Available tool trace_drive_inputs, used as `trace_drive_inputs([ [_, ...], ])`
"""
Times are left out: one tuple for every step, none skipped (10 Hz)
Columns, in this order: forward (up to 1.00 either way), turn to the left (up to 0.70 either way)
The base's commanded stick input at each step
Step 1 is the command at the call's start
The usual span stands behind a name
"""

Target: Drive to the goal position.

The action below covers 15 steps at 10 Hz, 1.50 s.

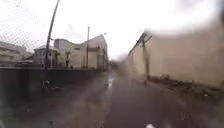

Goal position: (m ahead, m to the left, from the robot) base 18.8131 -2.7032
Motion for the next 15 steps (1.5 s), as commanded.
trace_drive_inputs([
  [0.50, 0.07],
  [0.50, 0.07],
  [0.50, 0.07],
  [0.50, 0.07],
  [0.50, 0.07],
  [0.50, 0.07],
  [0.50, 0.07],
  [0.50, -0.43],
  [0.50, -0.43],
  [0.50, -0.43],
  [0.50, -0.43],
  [0.50, -0.43],
  [0.50, 0.07],
  [0.50, 0.07],
  [0.50, 0.07],
])
